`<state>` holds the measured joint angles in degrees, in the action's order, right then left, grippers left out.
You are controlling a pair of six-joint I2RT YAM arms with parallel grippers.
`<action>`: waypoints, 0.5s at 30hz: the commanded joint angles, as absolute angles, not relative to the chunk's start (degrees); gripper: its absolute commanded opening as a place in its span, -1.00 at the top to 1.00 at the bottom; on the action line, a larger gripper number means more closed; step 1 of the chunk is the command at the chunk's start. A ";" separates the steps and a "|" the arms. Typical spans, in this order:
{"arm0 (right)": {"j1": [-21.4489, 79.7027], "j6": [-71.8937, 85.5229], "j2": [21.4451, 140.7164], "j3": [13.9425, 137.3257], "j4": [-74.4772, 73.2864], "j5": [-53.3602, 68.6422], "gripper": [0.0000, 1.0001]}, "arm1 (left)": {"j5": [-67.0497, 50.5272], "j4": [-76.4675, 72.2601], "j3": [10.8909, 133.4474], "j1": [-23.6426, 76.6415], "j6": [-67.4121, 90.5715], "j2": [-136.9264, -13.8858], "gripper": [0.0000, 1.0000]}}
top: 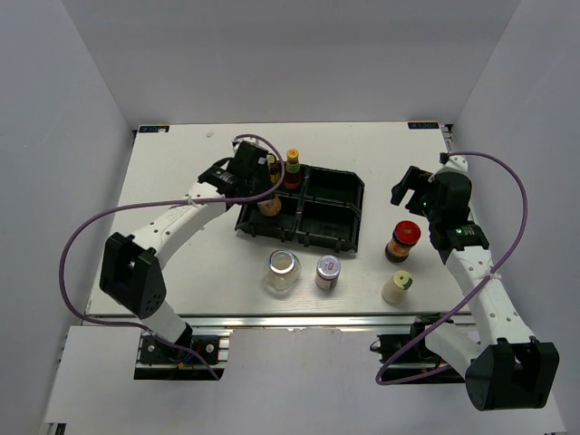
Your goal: Organize the condiment bottles
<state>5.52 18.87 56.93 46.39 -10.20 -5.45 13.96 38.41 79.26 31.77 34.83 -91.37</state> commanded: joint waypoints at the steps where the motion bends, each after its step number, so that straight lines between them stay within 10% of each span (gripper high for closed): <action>1: 5.36 18.19 56.25 47.55 -9.05 -6.24 -0.79 | 15.55 37.71 82.09 33.75 33.66 -91.67 1.00; 15: 5.45 18.46 58.09 48.69 -11.07 -3.87 -0.79 | 16.78 41.13 87.97 37.79 31.20 -103.79 0.75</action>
